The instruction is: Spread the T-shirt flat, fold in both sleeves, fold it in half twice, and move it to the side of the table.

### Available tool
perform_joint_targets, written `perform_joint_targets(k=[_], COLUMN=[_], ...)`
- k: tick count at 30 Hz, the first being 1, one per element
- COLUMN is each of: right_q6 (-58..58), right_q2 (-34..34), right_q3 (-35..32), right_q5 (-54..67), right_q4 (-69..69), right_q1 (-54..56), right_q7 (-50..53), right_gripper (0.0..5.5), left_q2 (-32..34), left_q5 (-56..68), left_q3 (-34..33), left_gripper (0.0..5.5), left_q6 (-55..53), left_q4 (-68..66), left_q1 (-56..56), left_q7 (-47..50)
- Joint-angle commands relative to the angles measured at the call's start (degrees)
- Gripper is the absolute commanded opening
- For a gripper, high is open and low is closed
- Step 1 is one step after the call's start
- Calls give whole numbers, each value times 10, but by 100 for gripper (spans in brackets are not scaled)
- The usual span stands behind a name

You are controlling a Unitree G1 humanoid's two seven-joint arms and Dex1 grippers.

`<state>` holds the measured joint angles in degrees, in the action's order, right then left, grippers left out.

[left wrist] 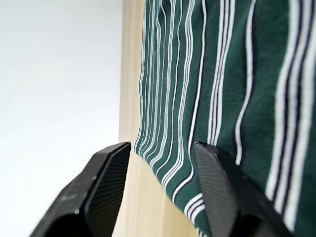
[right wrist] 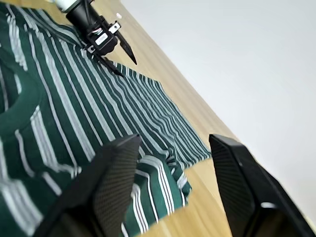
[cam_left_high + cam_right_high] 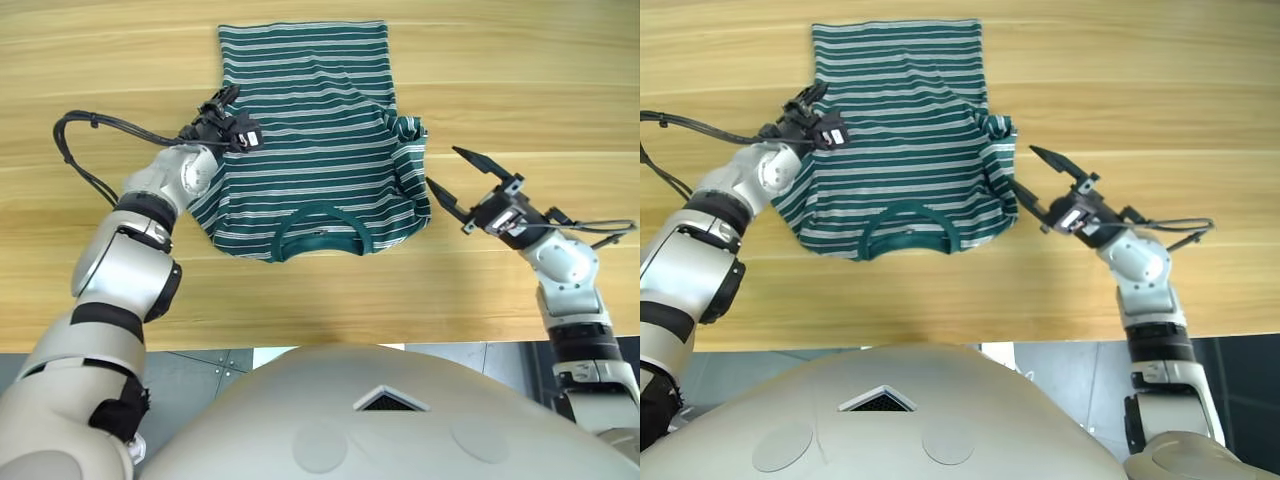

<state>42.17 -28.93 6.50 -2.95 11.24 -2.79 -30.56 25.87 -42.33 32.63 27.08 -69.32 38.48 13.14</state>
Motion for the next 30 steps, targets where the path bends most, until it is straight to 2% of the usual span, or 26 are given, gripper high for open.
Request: perform_joint_targets(k=[1, 5, 10, 20, 25, 30], right_q6=[-35, -73, -91, -97, -117, -144], right_q2=[59, 100, 105, 49, 28, -22], right_q3=[42, 48, 37, -35, -51, -58], right_q5=[-33, -59, -95, -87, -98, -136], right_q4=[38, 108, 199, 239, 236, 214], right_q1=[56, 99, 133, 55, 19, -3], right_q7=[17, 58, 127, 206, 227, 252], right_gripper=[258, 258, 258, 258, 258, 258], left_q2=[-26, -26, -25, -31, -21, -13], left_q5=[-1, 7, 14, 6, 11, 19], left_q3=[7, -2, -10, 3, -2, -9], left_gripper=[240, 240, 240, 240, 240, 240], left_q6=[-5, -1, 0, -23, -37, -40], left_q4=[-14, -1, 10, -25, -32, -32], left_q1=[-27, -23, -27, -41, -54, -63], left_q7=[4, 35, 51, 16, 15, 16])
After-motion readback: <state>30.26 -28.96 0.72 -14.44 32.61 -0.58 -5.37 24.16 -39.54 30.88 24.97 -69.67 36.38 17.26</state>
